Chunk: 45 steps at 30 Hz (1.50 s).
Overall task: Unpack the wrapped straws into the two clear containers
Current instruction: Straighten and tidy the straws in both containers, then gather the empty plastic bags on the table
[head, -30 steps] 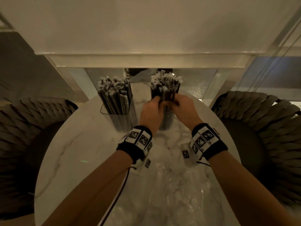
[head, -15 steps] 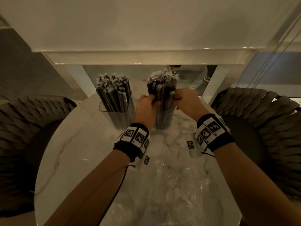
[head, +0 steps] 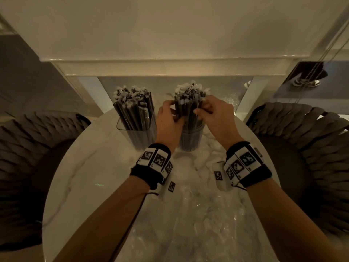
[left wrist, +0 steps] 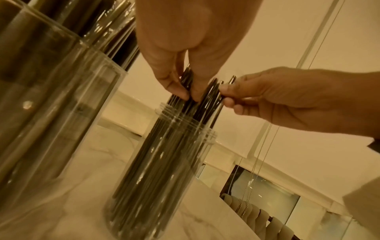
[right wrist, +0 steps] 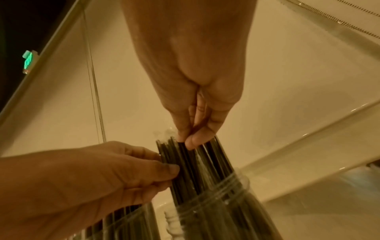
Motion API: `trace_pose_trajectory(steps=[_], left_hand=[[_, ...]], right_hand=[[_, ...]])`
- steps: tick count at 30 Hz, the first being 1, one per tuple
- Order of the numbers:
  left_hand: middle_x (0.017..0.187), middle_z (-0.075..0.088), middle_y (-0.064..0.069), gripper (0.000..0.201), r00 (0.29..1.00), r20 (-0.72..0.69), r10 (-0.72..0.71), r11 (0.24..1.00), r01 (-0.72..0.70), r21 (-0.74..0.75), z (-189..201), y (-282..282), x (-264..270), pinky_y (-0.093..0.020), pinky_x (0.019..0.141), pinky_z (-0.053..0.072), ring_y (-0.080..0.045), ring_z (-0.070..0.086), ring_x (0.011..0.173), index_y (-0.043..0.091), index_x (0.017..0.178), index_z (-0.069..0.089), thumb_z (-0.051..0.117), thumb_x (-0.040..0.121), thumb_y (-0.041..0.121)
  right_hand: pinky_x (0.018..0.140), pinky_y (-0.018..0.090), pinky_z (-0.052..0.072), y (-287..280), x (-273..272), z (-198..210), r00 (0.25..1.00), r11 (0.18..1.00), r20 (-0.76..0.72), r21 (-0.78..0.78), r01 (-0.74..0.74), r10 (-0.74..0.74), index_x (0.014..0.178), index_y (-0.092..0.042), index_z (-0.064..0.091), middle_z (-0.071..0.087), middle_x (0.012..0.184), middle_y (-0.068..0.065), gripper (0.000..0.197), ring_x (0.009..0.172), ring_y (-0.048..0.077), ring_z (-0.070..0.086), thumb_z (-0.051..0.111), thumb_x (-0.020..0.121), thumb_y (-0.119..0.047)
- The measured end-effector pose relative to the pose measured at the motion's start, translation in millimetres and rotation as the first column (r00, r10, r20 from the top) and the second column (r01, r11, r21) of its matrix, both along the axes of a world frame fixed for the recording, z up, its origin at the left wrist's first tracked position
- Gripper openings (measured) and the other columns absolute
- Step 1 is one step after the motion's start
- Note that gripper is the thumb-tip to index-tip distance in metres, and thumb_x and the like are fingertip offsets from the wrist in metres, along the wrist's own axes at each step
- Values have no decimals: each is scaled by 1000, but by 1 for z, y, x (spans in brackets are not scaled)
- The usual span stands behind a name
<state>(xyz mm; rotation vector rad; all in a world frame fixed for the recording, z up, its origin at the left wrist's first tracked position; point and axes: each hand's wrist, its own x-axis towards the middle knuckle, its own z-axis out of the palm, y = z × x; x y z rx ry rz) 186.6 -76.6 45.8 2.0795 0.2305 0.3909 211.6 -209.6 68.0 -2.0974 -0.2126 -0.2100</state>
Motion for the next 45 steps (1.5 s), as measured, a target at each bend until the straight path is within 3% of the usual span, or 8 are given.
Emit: trace_pose_trajectory(steps=[6,11,23,31,36,41,43,45], left_hand=[[85,61,0,34,999,-8,-31,999,31,-15,4,4,5,2,61,43,-9,57,74,6,116,53,65,84,2],[86,64,-5,39,999,-22,-30,999,31,21,1,7,2,6,59,38,-10,56,75,5,119,53,64,82,0],[105,57,-10,42,998,36,-45,995,41,90,0,8,-22,-30,74,53,-18,58,84,10,124,45,59,85,5],[106,56,-4,40,998,40,-56,994,51,100,9,13,-41,-25,72,52,-3,53,72,15,125,45,58,88,10],[98,58,0,26,987,58,-147,979,137,150,11,15,-62,-21,68,49,-11,56,73,13,113,55,58,87,7],[93,64,1,15,944,-155,-293,928,320,193,-8,18,-87,-28,70,51,-13,58,73,17,101,61,57,87,12],[100,65,-2,18,898,-273,-346,898,401,180,-12,16,-96,-29,75,51,-14,57,76,17,104,61,59,86,14],[114,62,-5,30,825,-394,-406,860,490,141,-12,12,-106,-29,82,50,-15,57,85,18,115,57,63,85,21]], right_hand=[[55,10,41,19,3,1,996,990,36,-117,-73,78,82,-3,59,58,67,1,12,59,12,53,68,81,-11],[56,38,47,24,10,-18,1000,991,-19,-133,9,-12,73,-1,58,59,66,8,17,59,20,52,69,79,-13],[53,24,39,9,-2,-12,991,996,-107,-64,69,-75,72,-4,58,58,68,8,29,60,17,49,80,69,-22],[63,33,54,-2,-16,-5,989,998,-138,-45,52,-58,74,-7,63,67,72,11,15,62,22,62,74,77,-16],[72,32,52,-23,-38,-8,991,965,-130,-263,9,-45,88,-12,65,66,81,2,13,77,20,64,65,85,-24],[106,53,34,-52,-93,-75,752,702,-659,-533,-473,6,140,-37,24,41,143,7,116,129,32,41,51,42,-93],[110,56,24,-60,-113,-97,644,687,-765,-474,-551,-11,143,-37,21,38,147,3,117,134,29,37,54,44,-90],[108,56,26,-64,-124,-102,635,757,-772,-420,-500,-10,126,-29,51,55,124,-2,74,123,24,47,68,64,-65]])
